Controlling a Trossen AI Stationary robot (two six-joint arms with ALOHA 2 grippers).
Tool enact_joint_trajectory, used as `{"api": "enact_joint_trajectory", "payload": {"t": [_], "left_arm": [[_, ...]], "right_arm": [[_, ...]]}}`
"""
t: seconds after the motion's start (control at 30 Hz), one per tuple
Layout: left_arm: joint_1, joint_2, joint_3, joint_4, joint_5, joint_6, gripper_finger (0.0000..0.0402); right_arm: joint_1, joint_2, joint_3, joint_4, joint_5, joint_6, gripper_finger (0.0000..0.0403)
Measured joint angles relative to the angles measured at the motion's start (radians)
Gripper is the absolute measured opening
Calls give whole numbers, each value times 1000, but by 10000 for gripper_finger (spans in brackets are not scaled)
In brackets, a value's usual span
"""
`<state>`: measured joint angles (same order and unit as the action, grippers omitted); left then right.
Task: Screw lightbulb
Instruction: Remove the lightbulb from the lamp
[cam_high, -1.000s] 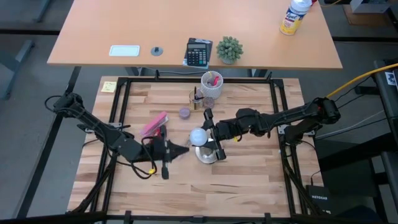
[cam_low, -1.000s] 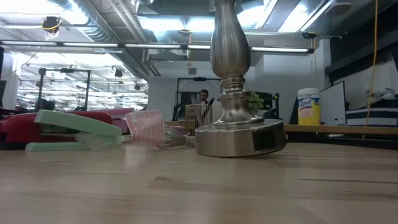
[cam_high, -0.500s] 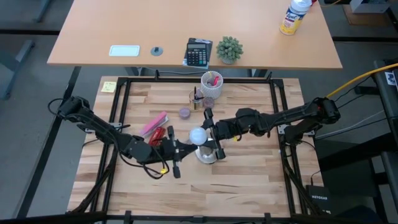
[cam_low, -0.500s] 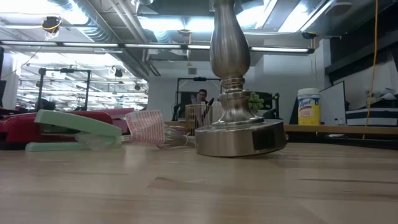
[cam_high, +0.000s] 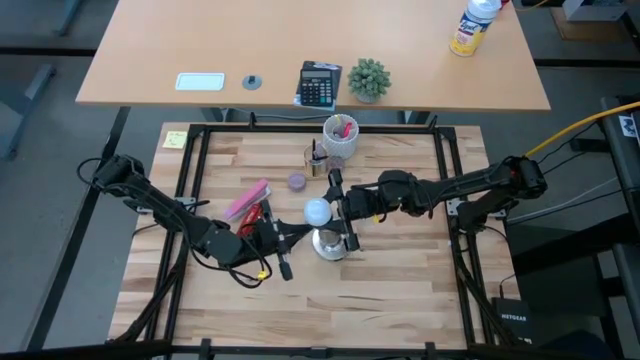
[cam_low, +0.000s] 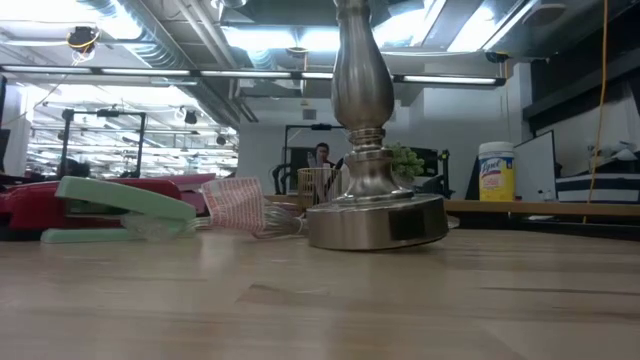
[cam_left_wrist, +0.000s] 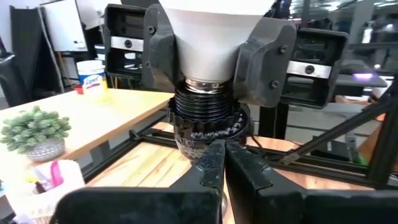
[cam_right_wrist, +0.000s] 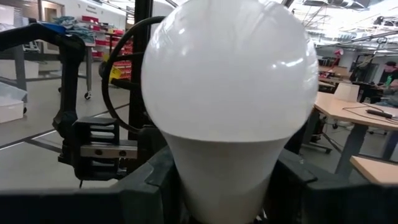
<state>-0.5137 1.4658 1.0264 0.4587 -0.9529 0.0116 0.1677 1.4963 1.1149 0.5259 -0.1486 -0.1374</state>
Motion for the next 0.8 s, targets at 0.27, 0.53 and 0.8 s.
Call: {"api": "enact_joint_trajectory", "payload": {"t": [0.27, 0.53, 0.8], "left_arm": [[21, 0, 0, 0, -12, 23, 5], [62, -2, 0, 7, -70, 27, 5], [80, -3, 0, 4, -69, 58, 5]], "right_arm": [[0, 0, 0, 0, -1, -1, 165], [8, 0, 0, 5, -50, -2, 165], [4, 0, 0, 4, -30, -1, 165]]}}
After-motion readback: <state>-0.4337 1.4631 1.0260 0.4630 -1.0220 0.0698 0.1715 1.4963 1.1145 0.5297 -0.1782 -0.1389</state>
